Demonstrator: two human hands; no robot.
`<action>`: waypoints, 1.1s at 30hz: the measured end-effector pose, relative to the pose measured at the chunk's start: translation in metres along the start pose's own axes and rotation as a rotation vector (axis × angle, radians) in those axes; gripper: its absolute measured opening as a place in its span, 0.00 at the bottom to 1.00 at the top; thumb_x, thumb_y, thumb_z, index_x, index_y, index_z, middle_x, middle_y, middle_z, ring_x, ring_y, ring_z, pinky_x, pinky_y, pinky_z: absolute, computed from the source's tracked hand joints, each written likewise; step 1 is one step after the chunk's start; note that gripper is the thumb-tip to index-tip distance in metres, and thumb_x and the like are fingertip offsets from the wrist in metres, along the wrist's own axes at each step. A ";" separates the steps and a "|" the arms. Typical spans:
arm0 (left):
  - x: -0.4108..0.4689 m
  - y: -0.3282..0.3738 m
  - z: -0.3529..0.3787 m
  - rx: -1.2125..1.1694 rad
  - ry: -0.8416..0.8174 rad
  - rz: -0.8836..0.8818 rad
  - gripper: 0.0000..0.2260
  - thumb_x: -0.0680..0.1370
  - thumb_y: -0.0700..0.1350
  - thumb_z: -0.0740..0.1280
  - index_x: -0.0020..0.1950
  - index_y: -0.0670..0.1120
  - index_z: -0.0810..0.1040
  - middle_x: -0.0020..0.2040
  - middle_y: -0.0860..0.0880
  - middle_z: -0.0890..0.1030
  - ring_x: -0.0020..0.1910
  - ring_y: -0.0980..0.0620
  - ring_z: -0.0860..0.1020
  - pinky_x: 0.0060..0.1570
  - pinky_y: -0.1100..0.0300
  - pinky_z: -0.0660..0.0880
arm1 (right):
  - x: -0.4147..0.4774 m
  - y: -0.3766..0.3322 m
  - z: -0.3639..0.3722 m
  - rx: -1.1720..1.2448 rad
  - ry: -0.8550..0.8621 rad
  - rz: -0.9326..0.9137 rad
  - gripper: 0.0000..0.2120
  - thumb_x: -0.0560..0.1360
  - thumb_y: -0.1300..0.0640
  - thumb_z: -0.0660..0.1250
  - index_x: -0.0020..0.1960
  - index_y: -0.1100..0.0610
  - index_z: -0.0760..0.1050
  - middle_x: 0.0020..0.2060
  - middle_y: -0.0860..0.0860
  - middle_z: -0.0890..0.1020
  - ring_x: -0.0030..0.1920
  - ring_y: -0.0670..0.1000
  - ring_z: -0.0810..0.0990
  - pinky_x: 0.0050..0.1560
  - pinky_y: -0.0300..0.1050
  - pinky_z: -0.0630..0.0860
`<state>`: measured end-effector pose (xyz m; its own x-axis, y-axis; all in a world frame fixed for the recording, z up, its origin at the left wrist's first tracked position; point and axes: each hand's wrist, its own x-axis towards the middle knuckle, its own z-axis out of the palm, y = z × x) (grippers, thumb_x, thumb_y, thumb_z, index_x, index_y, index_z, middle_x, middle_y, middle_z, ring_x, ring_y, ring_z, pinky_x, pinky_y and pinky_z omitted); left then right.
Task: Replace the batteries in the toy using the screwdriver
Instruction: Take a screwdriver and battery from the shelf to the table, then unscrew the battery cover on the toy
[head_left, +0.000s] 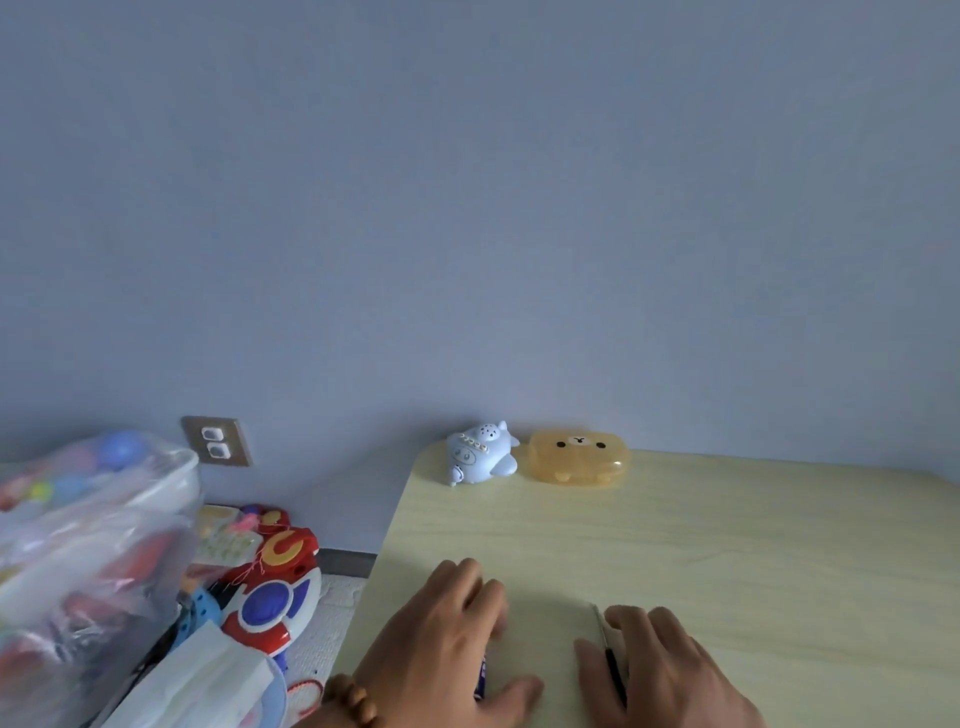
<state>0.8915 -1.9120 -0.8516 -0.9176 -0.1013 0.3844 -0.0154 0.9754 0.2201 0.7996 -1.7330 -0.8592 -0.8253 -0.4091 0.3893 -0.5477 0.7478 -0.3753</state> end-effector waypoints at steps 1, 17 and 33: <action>0.000 0.001 0.000 0.017 -0.006 -0.005 0.21 0.62 0.68 0.69 0.39 0.53 0.69 0.41 0.56 0.67 0.37 0.58 0.67 0.33 0.70 0.65 | 0.001 0.002 0.003 0.016 0.050 -0.029 0.18 0.62 0.37 0.62 0.34 0.50 0.80 0.28 0.51 0.76 0.23 0.54 0.79 0.19 0.39 0.64; 0.175 -0.069 -0.020 0.191 -0.230 -0.352 0.46 0.64 0.75 0.67 0.73 0.50 0.60 0.67 0.49 0.68 0.67 0.45 0.67 0.64 0.48 0.71 | 0.022 0.008 0.045 0.192 0.465 -0.151 0.37 0.76 0.34 0.46 0.22 0.57 0.73 0.20 0.50 0.62 0.15 0.50 0.63 0.21 0.35 0.68; 0.127 -0.058 -0.047 -0.312 -0.074 -0.289 0.26 0.72 0.59 0.73 0.68 0.58 0.70 0.57 0.55 0.72 0.52 0.54 0.79 0.44 0.64 0.77 | 0.010 0.015 0.035 0.000 0.264 -0.218 0.19 0.60 0.41 0.63 0.30 0.56 0.82 0.23 0.53 0.73 0.18 0.55 0.73 0.24 0.38 0.73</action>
<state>0.7943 -1.9907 -0.7730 -0.9195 -0.3359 0.2042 -0.1656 0.8020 0.5738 0.7783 -1.7435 -0.8903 -0.6246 -0.4102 0.6645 -0.7076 0.6573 -0.2593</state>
